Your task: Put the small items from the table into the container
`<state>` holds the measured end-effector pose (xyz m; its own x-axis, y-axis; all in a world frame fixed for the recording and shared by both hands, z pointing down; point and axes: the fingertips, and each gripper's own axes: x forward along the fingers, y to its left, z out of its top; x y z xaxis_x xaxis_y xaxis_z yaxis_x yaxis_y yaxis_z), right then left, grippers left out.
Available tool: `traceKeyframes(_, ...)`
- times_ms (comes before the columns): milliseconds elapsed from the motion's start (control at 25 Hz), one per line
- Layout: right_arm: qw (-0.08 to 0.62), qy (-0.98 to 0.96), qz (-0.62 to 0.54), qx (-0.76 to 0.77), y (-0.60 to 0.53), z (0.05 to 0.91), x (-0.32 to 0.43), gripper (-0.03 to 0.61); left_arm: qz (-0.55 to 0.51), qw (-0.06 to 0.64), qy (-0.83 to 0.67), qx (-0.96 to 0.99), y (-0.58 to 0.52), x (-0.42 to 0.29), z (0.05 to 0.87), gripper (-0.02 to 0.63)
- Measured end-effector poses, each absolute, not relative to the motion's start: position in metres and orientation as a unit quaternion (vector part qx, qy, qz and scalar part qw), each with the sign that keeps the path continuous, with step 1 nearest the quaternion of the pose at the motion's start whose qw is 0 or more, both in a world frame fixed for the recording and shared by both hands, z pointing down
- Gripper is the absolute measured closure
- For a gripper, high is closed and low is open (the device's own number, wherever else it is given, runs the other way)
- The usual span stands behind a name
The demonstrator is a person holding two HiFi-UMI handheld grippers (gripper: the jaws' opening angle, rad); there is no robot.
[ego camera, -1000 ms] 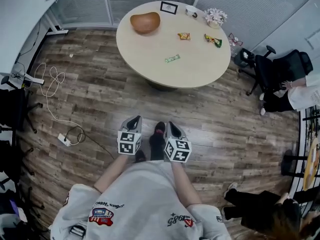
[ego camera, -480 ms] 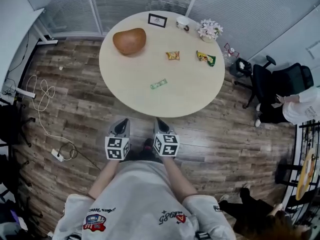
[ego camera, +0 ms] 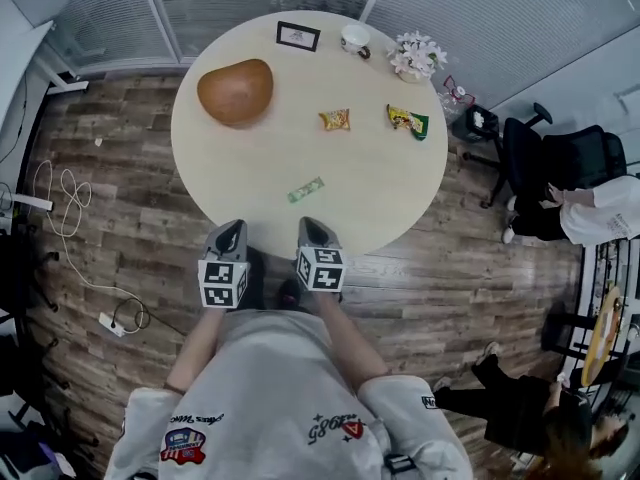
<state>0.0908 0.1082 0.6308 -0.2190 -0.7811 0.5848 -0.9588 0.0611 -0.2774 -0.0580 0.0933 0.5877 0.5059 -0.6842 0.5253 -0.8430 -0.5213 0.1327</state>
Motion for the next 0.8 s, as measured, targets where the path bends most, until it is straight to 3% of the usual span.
traceKeyframes(320, 0.15, -0.61, 0.38, 0.679, 0.038, 0.687, 0.119, 0.513, 0.239, 0.199, -0.365, 0.877, 0.003, -0.04, 0.608, 0.606)
traceKeyframes(440, 0.15, -0.56, 0.411, 0.703, 0.022, 0.71, 0.129, 0.437, 0.251, 0.202, -0.338, 0.884, -0.021, -0.036, 0.616, 0.606)
traceKeyframes(800, 0.188, -0.455, 0.462, 0.738, 0.018, 0.769, 0.141, 0.416, 0.267, 0.21, -0.3, 0.892, -0.06, -0.027, 0.63, 0.606)
